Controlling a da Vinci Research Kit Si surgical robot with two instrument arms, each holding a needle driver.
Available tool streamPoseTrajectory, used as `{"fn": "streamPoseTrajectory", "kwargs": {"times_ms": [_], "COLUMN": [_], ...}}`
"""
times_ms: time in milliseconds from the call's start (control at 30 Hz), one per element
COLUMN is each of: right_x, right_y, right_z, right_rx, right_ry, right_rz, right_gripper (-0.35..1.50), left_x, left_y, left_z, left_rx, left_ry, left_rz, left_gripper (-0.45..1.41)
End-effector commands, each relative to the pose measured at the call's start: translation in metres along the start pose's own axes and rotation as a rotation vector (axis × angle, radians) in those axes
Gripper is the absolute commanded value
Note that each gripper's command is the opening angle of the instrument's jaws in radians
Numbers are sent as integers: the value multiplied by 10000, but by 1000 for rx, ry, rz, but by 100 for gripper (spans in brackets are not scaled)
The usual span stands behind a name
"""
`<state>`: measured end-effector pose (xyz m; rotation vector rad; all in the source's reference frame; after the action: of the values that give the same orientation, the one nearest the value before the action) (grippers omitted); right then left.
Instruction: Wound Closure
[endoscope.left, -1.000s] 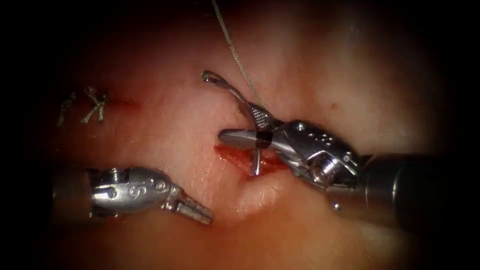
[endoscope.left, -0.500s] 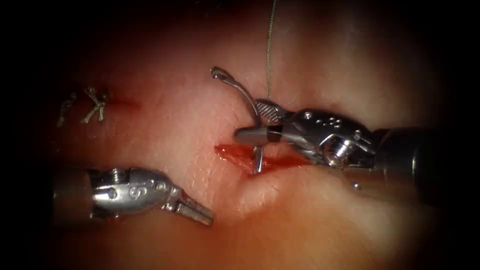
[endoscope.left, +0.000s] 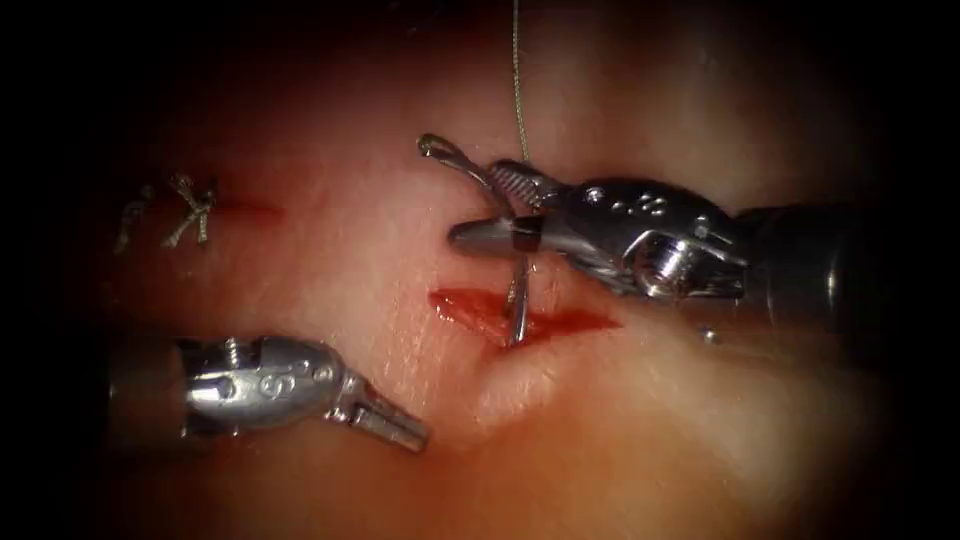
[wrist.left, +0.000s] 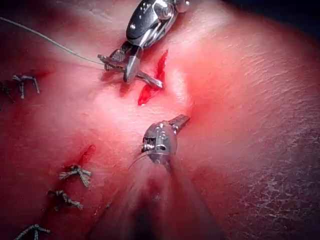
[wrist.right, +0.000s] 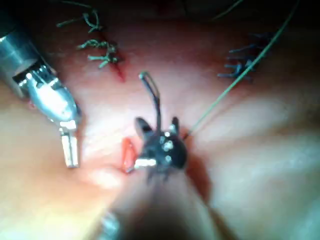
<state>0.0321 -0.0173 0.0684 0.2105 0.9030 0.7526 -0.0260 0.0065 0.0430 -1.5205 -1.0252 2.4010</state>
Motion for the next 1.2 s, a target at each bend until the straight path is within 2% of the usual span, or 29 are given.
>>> {"fn": "streamPoseTrajectory", "kwargs": {"times_ms": [33, 100, 133, 200, 300, 367, 500, 700, 867, 1000, 1200], "right_x": [3, 3, 3, 2, -2, -6, -13, -12, -17, -24, -30], "right_y": [-2, -2, -2, -3, -4, -3, -1, -2, -4, 0, 6], "right_z": [12, 14, 14, 14, 15, 17, 18, 12, 11, 7, -4], "right_rx": [1, -3, -3, -2, 0, -2, 29, 52, 101, 130, 54], "right_ry": [1, -8, -14, -34, -65, -90, -107, -101, -86, -40, 18], "right_rz": [-13, -24, -31, -51, -87, -104, -112, -99, 28, 167, 252], "right_gripper": [93, 84, 74, 34, -3, -35, -35, -35, -35, -35, -35], "left_x": [-3, -3, -3, -3, -3, -4, -4, -3, -1, -2, -2], "left_y": [-4, -4, -4, -4, -4, -4, -3, -2, -1, -1, 0], "left_z": [7, 6, 6, 6, 6, 6, 5, 6, 8, 7, 7], "left_rx": [-1, -2, -2, -2, -2, -2, -3, -1, 0, -1, 0], "left_ry": [1, 1, 1, 1, 1, 1, 1, 1, 1, 1, 1], "left_rz": [1, 1, 1, 1, 1, 2, 2, 1, 0, 0, 0], "left_gripper": [-45, -45, -45, -45, -45, -45, -45, -45, -45, -45, -45]}}
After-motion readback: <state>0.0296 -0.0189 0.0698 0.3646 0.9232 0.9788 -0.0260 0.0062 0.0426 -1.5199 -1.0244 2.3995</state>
